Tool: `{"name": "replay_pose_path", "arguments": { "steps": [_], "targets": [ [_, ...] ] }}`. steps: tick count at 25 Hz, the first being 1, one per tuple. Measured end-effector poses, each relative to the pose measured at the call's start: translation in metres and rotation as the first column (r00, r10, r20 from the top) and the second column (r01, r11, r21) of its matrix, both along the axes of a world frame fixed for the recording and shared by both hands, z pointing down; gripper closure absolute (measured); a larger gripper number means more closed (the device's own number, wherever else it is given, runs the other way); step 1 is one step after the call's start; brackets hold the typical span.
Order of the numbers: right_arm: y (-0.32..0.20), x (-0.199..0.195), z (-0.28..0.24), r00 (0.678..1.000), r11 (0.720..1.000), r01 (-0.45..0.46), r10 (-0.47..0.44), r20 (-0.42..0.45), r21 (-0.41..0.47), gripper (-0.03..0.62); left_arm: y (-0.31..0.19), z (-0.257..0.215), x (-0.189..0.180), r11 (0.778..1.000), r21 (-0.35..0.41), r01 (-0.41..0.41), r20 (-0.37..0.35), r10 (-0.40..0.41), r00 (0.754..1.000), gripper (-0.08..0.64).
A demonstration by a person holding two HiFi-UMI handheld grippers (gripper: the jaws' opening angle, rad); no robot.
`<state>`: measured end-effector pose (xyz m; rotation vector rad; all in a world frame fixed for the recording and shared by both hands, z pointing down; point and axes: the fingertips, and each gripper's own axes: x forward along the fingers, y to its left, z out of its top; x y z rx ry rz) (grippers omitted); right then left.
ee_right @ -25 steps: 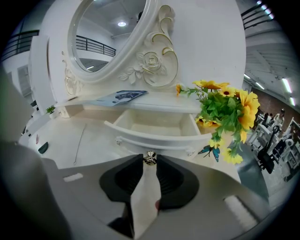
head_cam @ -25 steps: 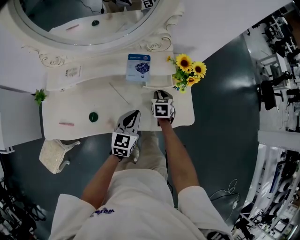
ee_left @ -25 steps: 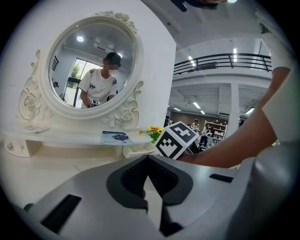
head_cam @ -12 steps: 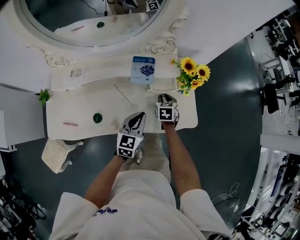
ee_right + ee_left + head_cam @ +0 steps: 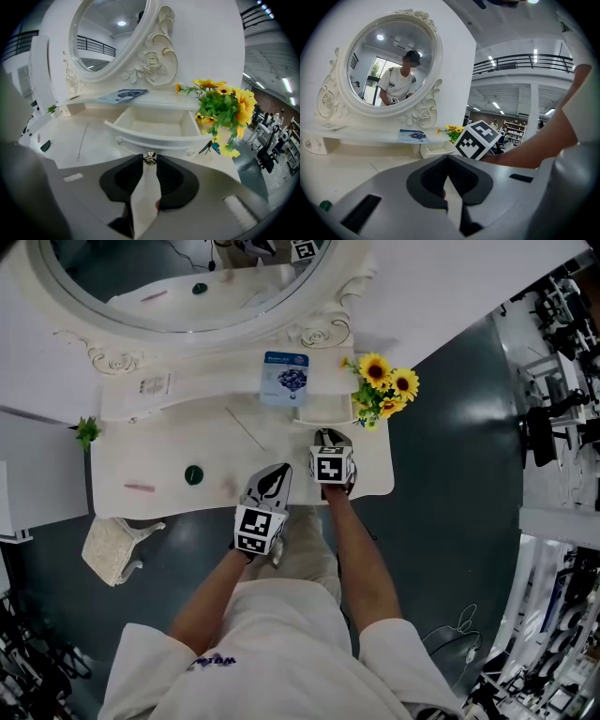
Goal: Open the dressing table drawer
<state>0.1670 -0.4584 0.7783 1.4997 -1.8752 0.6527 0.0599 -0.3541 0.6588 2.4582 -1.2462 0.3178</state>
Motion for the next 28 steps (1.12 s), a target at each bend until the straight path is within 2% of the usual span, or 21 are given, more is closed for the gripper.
{"name": "replay_pose_path", "arguments": {
  "steps": [10, 17, 19, 22, 28],
  "targets": [
    [0.0, 0.002, 0.001, 1.0, 1.0, 0.0, 0.0, -0.009, 0.005, 0.492, -0.002, -0.002, -0.004, 1.0, 0.005, 0.018, -0.005, -0.018, 1.0, 0.551],
    [-0.003, -0.002, -0.004, 1.0, 0.999, 0.007, -0.007, 0.012, 0.043, 0.488, 0.0, -0.003, -0.011, 1.0, -0.001, 0.03, -0.009, -0.03, 0.999, 0.551],
    [0.001, 0.001, 0.0, 1.0, 0.999, 0.005, -0.006, 0.018, 0.035, 0.389, -0.001, -0.007, -0.012, 0.999, 0.001, 0.035, -0.015, -0.035, 0.999, 0.551],
    [0.006, -0.001, -0.003, 0.998, 0.999, 0.004, -0.006, 0.056, 0.052, 0.39, -0.006, -0.013, -0.02, 0.999, 0.016, 0.042, -0.008, -0.042, 0.999, 0.551],
    [0.027, -0.003, -0.049, 0.996, 0.991, 0.001, -0.013, 0.087, 0.137, 0.423, -0.008, -0.038, -0.037, 0.998, 0.039, 0.045, 0.0, -0.045, 0.999, 0.552]
  ]
}}
